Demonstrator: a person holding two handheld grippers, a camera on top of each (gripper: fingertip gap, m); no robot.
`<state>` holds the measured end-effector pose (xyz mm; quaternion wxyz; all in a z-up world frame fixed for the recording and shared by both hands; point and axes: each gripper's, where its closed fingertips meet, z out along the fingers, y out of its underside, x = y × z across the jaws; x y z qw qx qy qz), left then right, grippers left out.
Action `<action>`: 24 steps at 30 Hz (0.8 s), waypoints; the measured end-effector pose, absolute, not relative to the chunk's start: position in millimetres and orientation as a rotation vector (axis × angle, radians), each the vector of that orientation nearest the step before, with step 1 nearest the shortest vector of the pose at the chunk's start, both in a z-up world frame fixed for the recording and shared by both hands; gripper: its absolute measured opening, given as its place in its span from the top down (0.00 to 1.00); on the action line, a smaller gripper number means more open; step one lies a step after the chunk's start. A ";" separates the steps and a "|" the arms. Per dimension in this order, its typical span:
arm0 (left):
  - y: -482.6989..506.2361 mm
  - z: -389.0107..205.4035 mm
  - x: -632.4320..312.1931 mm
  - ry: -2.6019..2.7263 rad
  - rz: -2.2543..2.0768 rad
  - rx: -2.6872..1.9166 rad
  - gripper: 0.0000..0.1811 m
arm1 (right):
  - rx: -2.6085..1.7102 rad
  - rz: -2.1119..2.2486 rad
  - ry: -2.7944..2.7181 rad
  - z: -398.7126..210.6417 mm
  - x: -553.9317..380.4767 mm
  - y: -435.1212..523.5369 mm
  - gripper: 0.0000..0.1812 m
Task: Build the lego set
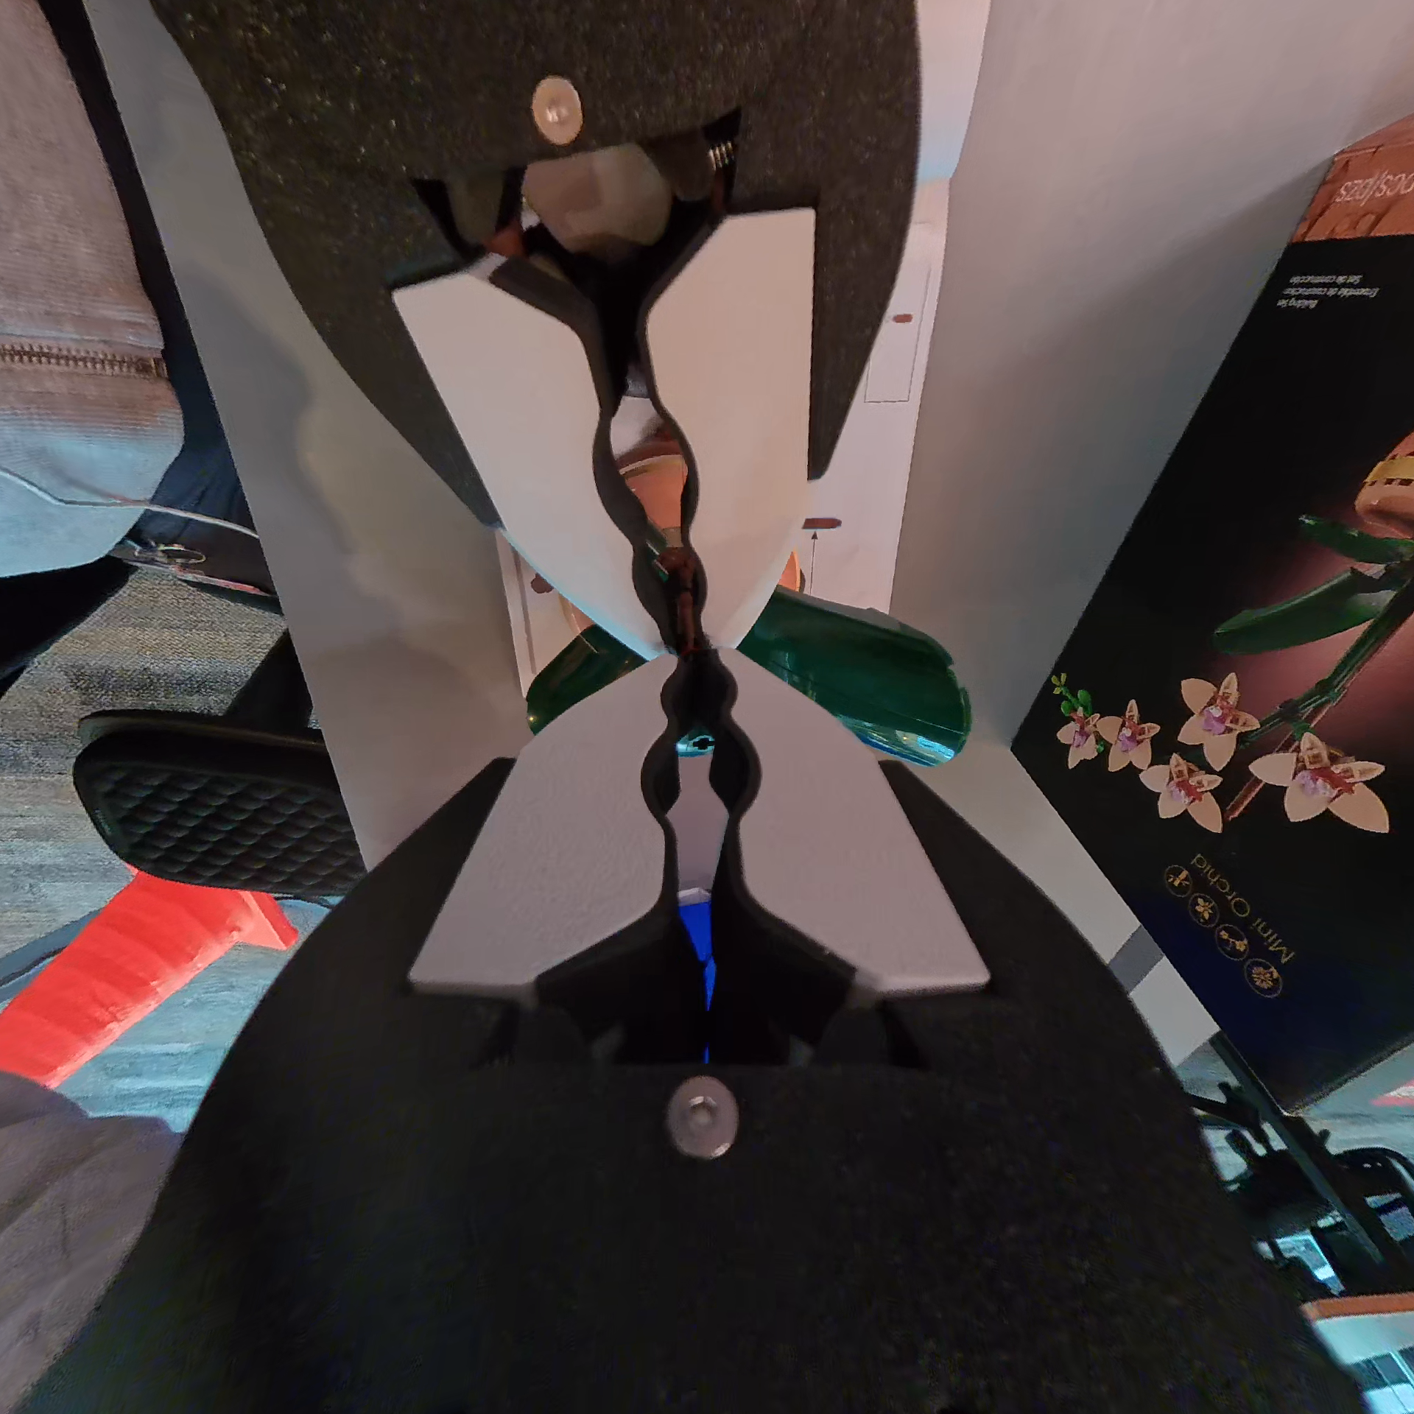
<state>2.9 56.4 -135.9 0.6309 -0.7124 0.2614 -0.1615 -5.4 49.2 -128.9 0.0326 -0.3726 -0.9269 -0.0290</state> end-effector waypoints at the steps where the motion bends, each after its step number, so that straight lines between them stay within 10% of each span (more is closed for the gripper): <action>1: 56.6 -135.8 2.3 0.596 -0.366 -1.631 0.97 | -1.140 -0.079 -2.849 -128.7 -6.5 49.3 0.99; 24: 55.3 -136.1 4.5 0.616 -0.367 -1.624 0.98 | -1.009 0.027 -2.892 -125.7 -3.5 47.4 0.99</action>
